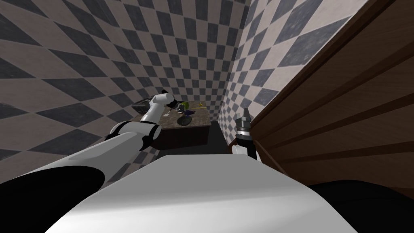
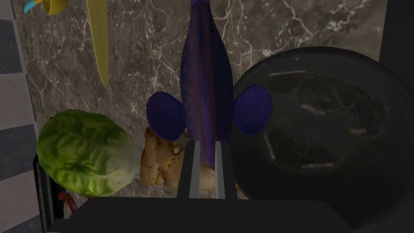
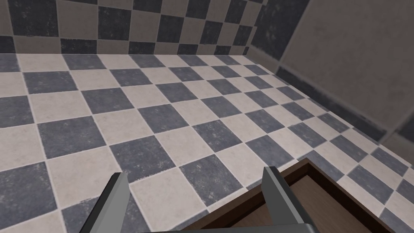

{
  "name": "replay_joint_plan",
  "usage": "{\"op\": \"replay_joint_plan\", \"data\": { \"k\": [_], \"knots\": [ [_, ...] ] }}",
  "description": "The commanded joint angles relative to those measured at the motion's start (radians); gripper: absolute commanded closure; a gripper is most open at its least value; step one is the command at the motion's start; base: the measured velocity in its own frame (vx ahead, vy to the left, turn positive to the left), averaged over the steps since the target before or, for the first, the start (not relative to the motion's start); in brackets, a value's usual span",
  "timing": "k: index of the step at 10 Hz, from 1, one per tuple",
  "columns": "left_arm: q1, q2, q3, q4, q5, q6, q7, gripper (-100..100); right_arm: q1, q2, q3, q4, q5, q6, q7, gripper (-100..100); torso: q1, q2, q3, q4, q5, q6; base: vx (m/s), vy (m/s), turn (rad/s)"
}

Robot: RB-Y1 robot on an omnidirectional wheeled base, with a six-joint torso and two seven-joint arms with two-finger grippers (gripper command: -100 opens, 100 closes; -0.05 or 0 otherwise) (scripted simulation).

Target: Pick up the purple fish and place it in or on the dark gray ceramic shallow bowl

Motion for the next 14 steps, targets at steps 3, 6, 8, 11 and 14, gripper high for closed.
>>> {"op": "replay_joint_plan", "data": {
  "k": [3,6,8,11,14],
  "knots": [
    [-0.015,-0.003,0.010,-0.017,0.067,0.063,0.003,100,0.000,0.000,0.000,0.000,0.000,0.000,0.000,0,-0.002,-0.001,0.000,0.000,-0.001,0.000,-0.023,0.134,-0.022],
    [-0.030,-0.006,0.017,-0.029,0.121,0.113,0.006,100,0.000,0.000,0.000,0.000,0.000,0.000,0.000,0,-0.002,0.001,0.001,0.001,-0.001,0.000,-0.029,0.135,-0.026],
    [-0.041,-0.008,0.023,-0.036,0.159,0.147,0.008,100,0.000,0.000,0.000,0.000,0.000,0.000,0.000,0,-0.003,0.001,0.001,0.001,-0.001,0.001,-0.026,0.125,-0.017],
    [-0.030,-0.008,0.022,-0.050,0.149,0.143,0.016,-100,0.000,0.000,0.000,0.000,0.000,0.000,0.000,0,-0.010,0.000,0.001,0.001,-0.003,0.001,-0.004,0.021,-0.002],
    [-0.030,-0.008,0.022,-0.050,0.149,0.143,0.016,-100,0.000,0.000,0.000,0.000,0.000,0.000,0.000,0,-0.012,-0.001,0.000,0.001,-0.003,0.001,0.000,0.000,0.000]
  ]
}}
